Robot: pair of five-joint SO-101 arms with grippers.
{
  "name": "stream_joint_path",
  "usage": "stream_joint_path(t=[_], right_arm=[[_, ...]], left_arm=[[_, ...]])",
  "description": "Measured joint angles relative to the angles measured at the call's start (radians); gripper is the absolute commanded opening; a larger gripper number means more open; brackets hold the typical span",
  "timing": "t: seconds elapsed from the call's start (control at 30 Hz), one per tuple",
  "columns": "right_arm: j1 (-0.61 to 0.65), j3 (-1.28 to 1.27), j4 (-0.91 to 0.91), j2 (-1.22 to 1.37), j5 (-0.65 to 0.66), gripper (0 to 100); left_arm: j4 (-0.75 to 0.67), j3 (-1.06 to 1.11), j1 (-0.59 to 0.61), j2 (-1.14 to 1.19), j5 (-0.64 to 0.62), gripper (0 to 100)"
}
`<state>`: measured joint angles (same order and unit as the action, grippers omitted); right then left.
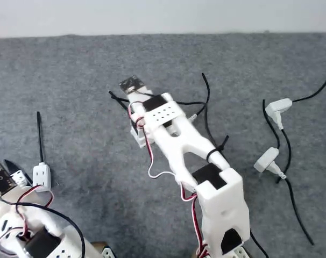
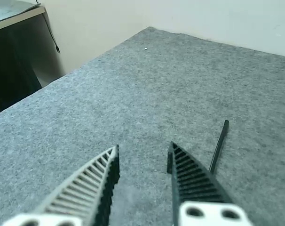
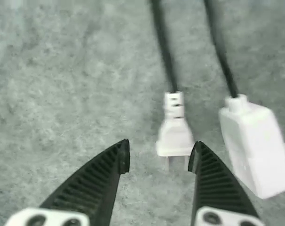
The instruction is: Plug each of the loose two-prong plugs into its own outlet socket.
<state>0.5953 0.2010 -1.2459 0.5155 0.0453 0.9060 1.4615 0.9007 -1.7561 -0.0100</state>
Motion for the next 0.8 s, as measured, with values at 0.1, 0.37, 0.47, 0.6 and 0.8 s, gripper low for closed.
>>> stream_joint_path(t=[0.1, 0.37, 0.47, 0.6, 0.8], right_arm=[[-0.002, 0.000, 0.000, 0.000, 0.000, 21.6], [-0.020, 0.000, 0.002, 0.028, 0.000, 21.6], [-0.034, 0.000, 0.026, 0.064, 0.000, 21.6], [-0.035, 0.002, 0.040, 0.086, 0.000, 21.6], [-0.035, 0.002, 0.044, 0.086, 0.000, 21.5]], left_arm=[[0.000, 0.000, 0.000, 0.000, 0.000, 16], [0.000, 0.000, 0.000, 0.000, 0.000, 16], [0.000, 0.000, 0.000, 0.000, 0.000, 16], [0.000, 0.000, 0.000, 0.000, 0.000, 16], [0.000, 0.000, 0.000, 0.000, 0.000, 16]])
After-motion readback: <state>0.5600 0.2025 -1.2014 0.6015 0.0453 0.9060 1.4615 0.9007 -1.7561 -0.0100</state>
